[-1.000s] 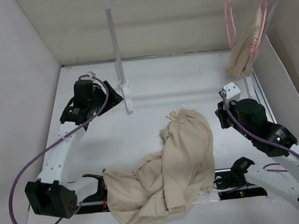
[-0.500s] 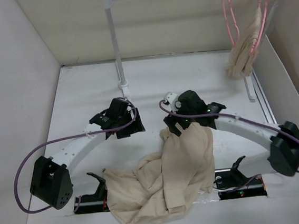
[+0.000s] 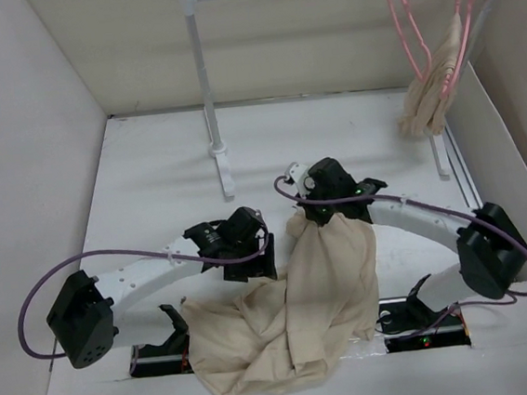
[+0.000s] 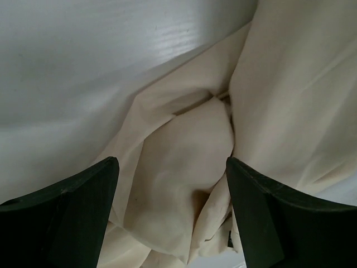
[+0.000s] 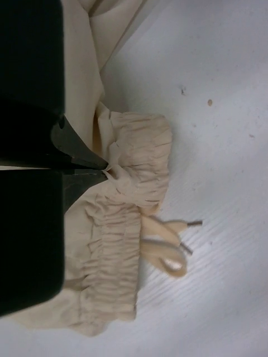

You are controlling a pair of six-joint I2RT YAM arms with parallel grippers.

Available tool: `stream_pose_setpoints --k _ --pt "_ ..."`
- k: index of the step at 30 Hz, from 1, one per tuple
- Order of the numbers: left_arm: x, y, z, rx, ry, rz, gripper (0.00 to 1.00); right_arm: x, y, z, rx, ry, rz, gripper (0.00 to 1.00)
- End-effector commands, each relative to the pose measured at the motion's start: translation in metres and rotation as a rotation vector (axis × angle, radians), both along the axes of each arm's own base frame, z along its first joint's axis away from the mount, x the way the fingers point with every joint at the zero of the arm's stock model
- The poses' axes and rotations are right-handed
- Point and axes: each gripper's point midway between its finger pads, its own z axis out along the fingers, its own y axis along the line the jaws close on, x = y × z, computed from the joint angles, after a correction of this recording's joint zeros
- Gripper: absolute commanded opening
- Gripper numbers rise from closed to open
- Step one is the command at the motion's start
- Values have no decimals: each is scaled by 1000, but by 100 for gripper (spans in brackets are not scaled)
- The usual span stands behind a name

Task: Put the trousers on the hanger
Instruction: Flatten out the trousers at the center of the board.

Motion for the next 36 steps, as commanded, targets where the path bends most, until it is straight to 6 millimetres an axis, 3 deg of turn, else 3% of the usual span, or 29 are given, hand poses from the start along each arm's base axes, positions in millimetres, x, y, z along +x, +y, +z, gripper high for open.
stream_pose_setpoints --k 1,2,3,4,6,7,10,14,17,18,19,21,22,24,25,26,27,28,29,30,31,32,33,34,36 --pt "-2 9 6 86 -16 37 73 23 -23 78 69 -213 -105 0" --pt "-3 12 5 96 -15 49 73 25 -33 98 88 -256 -127 0" --pt "1 17 4 116 -32 70 72 32 -63 131 97 -340 -221 0" --pt "2 20 4 128 -38 84 72 27 -82 140 75 -340 -259 0" --pt "6 27 2 156 -61 117 73 18 -113 176 86 -418 -321 0" --pt "4 28 -3 159 -56 115 74 12 -133 178 63 -413 -362 0" --pt "-5 12 -17 108 8 50 74 -12 -157 183 83 -437 -388 0" --pt "-15 -7 -43 107 82 -31 70 -39 -172 178 120 -440 -427 0" --pt "-20 -10 -57 122 104 -66 48 -51 -172 174 158 -442 -420 0" --pt "-20 -9 -60 129 108 -68 21 -53 -169 174 171 -438 -408 0" --pt "-18 -13 -58 124 100 -75 0 -54 -162 177 203 -434 -378 0" --pt "-9 -6 -56 159 71 -48 0 -53 -158 179 216 -435 -364 0" --pt "6 -10 -43 150 22 -18 0 -50 -155 193 245 -469 -356 0" --pt "40 8 -13 150 -58 98 0 -45 -146 207 280 -489 -326 0" --pt "68 12 15 123 -143 169 0 -40 -141 220 308 -513 -309 0" --pt "83 26 43 94 -206 219 0 -39 -136 244 338 -555 -284 0" --pt "114 56 63 90 -256 350 0 -33 -126 249 352 -540 -242 0" --pt "135 70 99 44 -335 420 0 -30 -121 263 370 -558 -221 0" --pt "143 91 125 28 -397 475 0 -32 -119 294 398 -617 -198 0" --pt "160 128 143 36 -439 601 0 -28 -115 304 403 -628 -179 0" --pt "168 146 177 3 -516 660 0 -30 -113 318 416 -650 -161 0" --pt "167 165 201 -10 -573 714 0 -32 -114 331 418 -678 -153 0" --pt "168 181 215 -8 -608 747 0 -39 -116 359 441 -733 -140 0" --pt "169 205 247 -19 -686 829 0 -44 -119 368 444 -748 -135 0" --pt "163 225 273 43 -744 914 0 -55 -123 383 455 -784 -134 0"
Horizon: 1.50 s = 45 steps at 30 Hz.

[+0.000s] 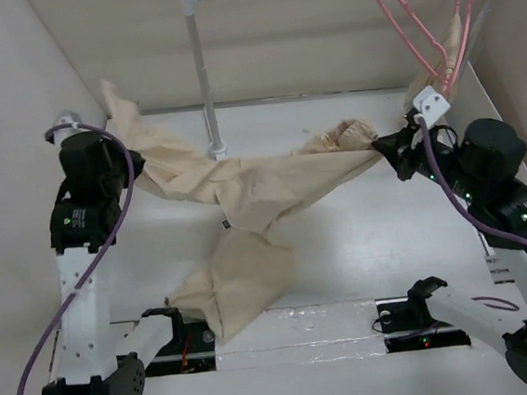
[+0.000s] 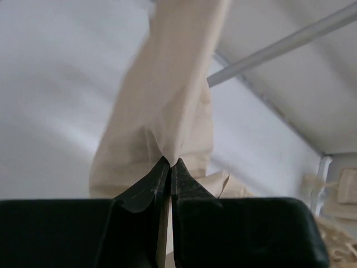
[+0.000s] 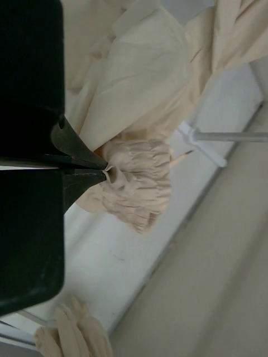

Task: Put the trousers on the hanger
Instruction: Flatten out the trousers at the center of the board.

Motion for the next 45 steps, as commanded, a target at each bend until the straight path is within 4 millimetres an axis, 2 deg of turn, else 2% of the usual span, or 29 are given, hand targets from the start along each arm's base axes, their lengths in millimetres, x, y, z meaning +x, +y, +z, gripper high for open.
stream_pose_setpoints --k 1,3,4,5,6,7,8,9,10,11,12,13,14,15,17,20,21,22,23,24,25,27,28,29,31,34,36,40,45 --pt "-25 27 42 86 -43 92 0 -33 -10 61 57 -189 27 0" --pt "-26 38 59 105 -74 149 0 -37 -19 42 52 -138 -18 0" --pt "-26 50 79 146 -114 202 0 -36 -33 -19 -12 -30 -91 0" --pt "-23 50 78 147 -110 202 0 -36 -33 -20 -13 -29 -91 0" --pt "-20 54 76 170 -104 219 0 -42 -43 -36 -29 -11 -130 0" --pt "-16 56 66 186 -68 219 0 -41 -62 -67 -88 79 -234 0" --pt "-8 55 50 206 -16 206 0 -39 -71 -112 -150 190 -289 2" --pt "-3 53 35 208 24 195 0 -42 -78 -138 -145 276 -355 5" --pt "1 53 2 216 106 190 0 -44 -88 -159 -155 346 -440 13" --pt "7 52 -16 210 137 195 1 -43 -90 -154 -155 342 -451 23" --pt "11 48 -32 190 155 183 19 -41 -90 -146 -110 342 -482 32" --pt "11 49 -64 189 214 175 31 -35 -97 -143 -115 331 -529 55" --pt "19 50 -76 174 221 171 48 -33 -96 -141 -116 332 -530 63" --pt "22 48 -91 143 253 139 72 -31 -95 -131 -76 330 -546 67" --pt "26 65 -115 102 314 161 80 -27 -85 -129 -74 335 -495 74" --pt "29 62 -116 79 300 133 82 -20 -68 -140 -47 343 -425 71" --pt "28 57 -115 66 292 112 81 -18 -64 -150 -83 345 -389 66" --pt "27 52 -116 67 288 92 81 -14 -57 -167 -90 373 -361 37" --pt "25 35 -113 81 274 44 80 -11 -53 -183 -109 411 -351 19" --pt "23 26 -116 89 281 16 78 -7 -50 -190 -112 419 -343 5" --pt "16 14 -128 92 313 -25 77 1 -43 -190 -97 400 -324 0" --pt "6 -14 -142 103 337 -113 76 11 -41 -203 -99 399 -334 0" --pt "-3 -21 -160 105 374 -138 76 25 -41 -197 -62 351 -350 24" --pt "-8 -31 -164 111 381 -159 76 38 -39 -208 -42 354 -347 40" --pt "-19 -35 -178 110 411 -166 75 50 -31 -224 -22 400 -300 56" --pt "-30 -36 -182 90 401 -169 73 60 -16 -256 -7 519 -235 58" --pt "-35 -34 -181 93 388 -173 69 60 -18 -277 9 565 -239 58" --pt "-42 -41 -190 78 392 -225 66 71 -27 -289 92 562 -305 65" --pt "-38 -37 -201 117 432 -220 68 80 -38 -308 180 660 -368 67"
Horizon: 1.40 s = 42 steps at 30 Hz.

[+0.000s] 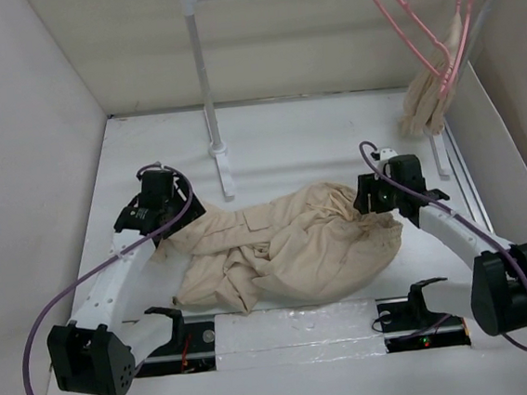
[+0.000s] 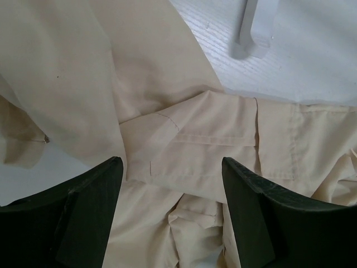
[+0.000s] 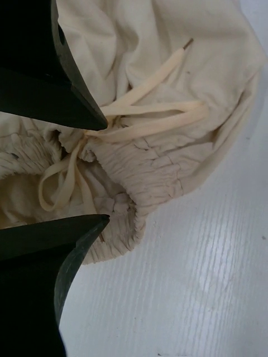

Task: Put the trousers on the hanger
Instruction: Flatten out the trousers at the center of the board.

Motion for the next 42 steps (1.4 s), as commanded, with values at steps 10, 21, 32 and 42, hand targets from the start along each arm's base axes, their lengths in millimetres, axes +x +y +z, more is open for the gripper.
stream_pose_setpoints --k 10,21,32,42 --pt "16 22 -29 22 63 139 88 37 17 -14 192 -23 -69 45" --pt "38 47 -35 152 57 242 84 32 -40 121 -24 -361 -174 0" --pt "70 45 61 78 -118 294 84 53 -104 161 -245 -359 -395 0" --pt "-15 46 5 -278 -101 684 94 56 -55 141 -70 -347 -222 0"
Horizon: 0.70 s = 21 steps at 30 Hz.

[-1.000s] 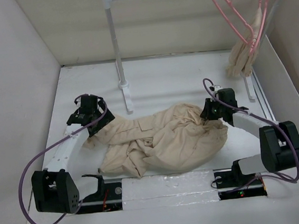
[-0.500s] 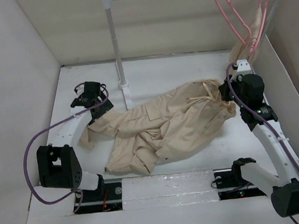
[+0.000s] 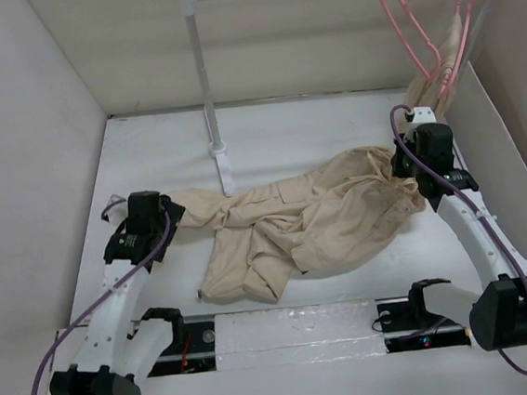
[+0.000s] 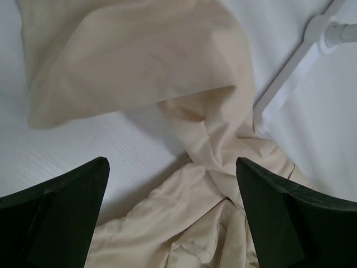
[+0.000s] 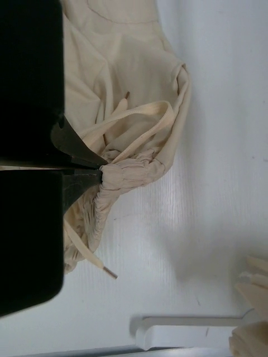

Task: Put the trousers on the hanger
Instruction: Flatten out the trousers at the center of the board.

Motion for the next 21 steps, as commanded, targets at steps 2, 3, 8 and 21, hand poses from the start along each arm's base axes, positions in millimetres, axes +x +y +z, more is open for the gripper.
stream_pose_setpoints --k 2,3,8,21 --pt "-13 -3 -9 -251 -93 261 97 -4 34 21 37 -88 119 0" --pt "-14 0 -12 -260 -106 299 99 -7 39 17 39 -79 138 0" --pt "-14 15 -24 -369 -206 523 99 -31 66 0 25 -38 271 0" --pt "10 78 -26 -292 -247 728 99 -65 98 -17 1 28 477 0"
